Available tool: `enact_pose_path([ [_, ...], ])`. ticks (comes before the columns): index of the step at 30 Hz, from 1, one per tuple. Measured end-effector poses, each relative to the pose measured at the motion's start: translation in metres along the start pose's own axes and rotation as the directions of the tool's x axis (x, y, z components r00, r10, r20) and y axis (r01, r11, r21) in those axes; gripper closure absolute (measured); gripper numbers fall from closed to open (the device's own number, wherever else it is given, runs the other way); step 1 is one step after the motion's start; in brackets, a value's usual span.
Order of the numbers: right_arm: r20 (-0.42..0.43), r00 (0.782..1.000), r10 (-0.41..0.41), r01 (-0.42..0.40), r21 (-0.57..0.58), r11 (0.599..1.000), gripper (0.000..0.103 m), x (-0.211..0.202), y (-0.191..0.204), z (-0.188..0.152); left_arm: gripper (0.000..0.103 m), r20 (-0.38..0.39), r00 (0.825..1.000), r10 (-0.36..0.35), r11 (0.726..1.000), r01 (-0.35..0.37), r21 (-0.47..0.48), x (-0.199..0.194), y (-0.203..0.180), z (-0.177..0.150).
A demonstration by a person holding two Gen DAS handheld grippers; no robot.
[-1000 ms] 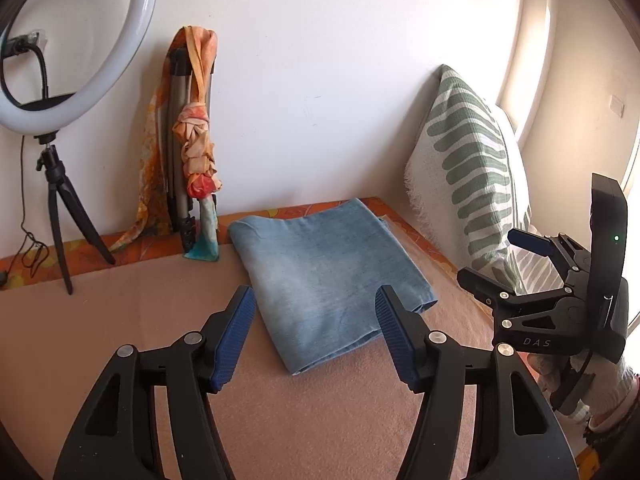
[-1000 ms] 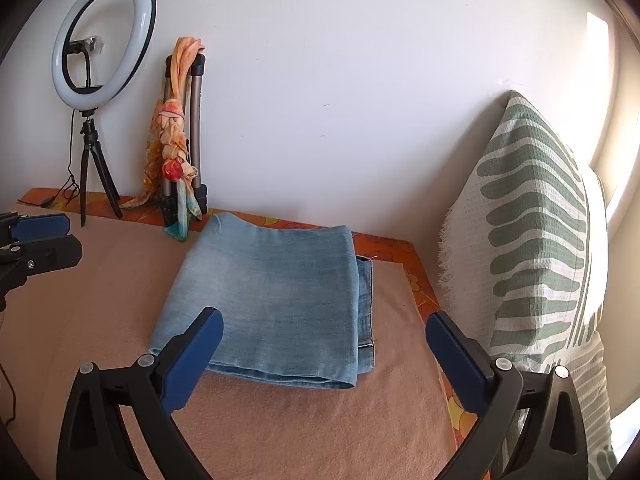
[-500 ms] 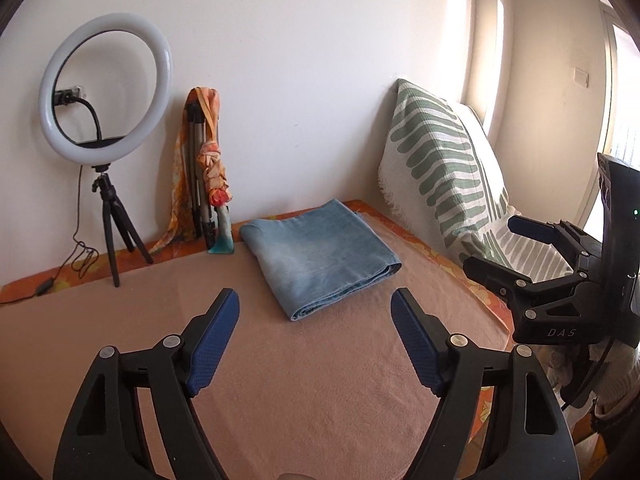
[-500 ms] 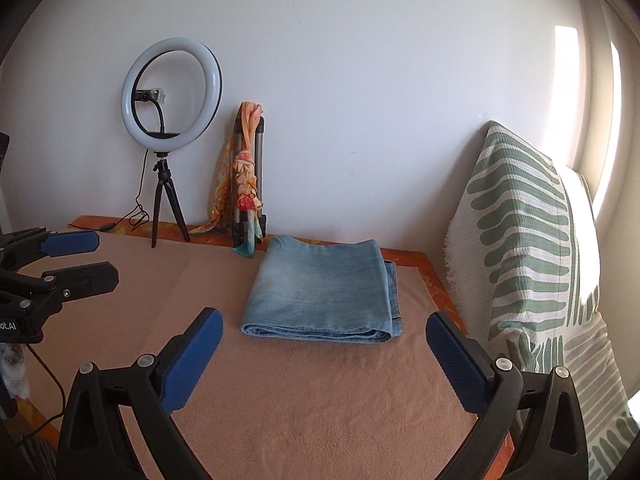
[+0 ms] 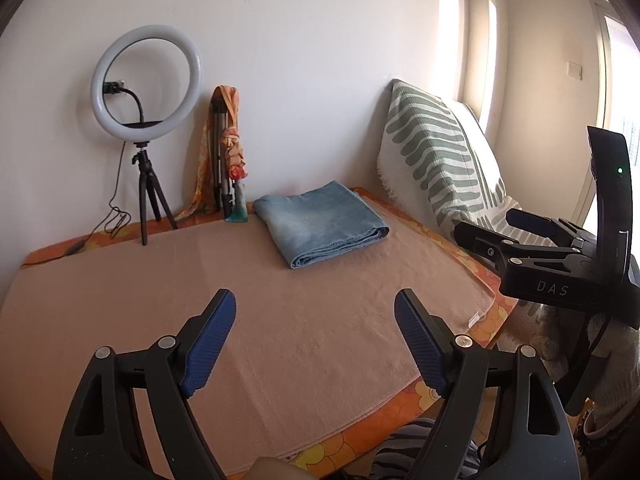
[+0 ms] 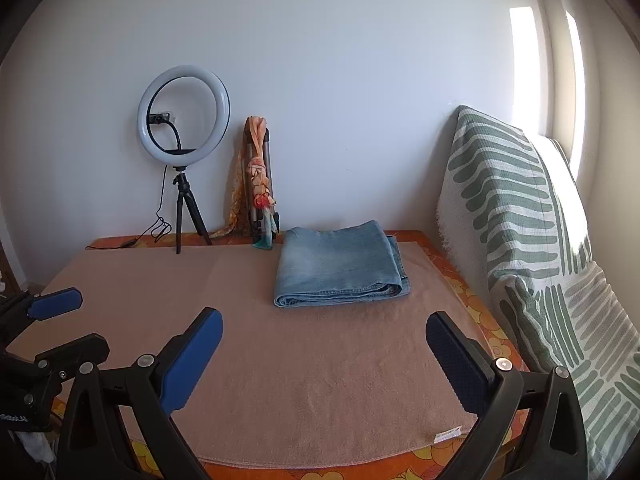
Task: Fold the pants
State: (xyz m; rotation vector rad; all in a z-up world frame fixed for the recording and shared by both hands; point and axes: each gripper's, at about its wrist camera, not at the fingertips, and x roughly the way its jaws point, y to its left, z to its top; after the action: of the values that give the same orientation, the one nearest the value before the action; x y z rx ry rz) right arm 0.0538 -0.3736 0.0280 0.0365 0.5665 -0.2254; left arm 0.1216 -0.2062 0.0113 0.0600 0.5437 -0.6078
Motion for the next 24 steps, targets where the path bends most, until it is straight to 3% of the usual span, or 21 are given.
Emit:
enact_pose_path([
  [9, 0.000, 1.000, -0.015, 0.015, 0.008, 1.000, 0.000, -0.012, 0.000, -0.009, 0.019, 0.012, 0.999, 0.052, 0.998, -0.052, -0.024, -0.019, 0.007, -0.005],
  [15, 0.013, 1.000, -0.015, 0.015, 0.019, 1.000, 0.000, -0.016, -0.002, -0.008, 0.014, 0.024, 0.996, 0.088, 0.996, -0.087, -0.014, -0.024, 0.003, -0.007],
  [18, 0.015, 1.000, -0.015, 0.015, 0.022, 1.000, 0.000, -0.019, -0.003, -0.008, 0.003, 0.025, 0.995, 0.098, 0.995, -0.098, 0.000, -0.025, 0.000, -0.008],
  [24, 0.018, 1.000, -0.019, 0.018, 0.023, 1.000, 0.000, -0.021, -0.003, -0.009, 0.002, 0.032, 0.995, 0.099, 0.995, -0.098, -0.018, -0.028, 0.000, -0.007],
])
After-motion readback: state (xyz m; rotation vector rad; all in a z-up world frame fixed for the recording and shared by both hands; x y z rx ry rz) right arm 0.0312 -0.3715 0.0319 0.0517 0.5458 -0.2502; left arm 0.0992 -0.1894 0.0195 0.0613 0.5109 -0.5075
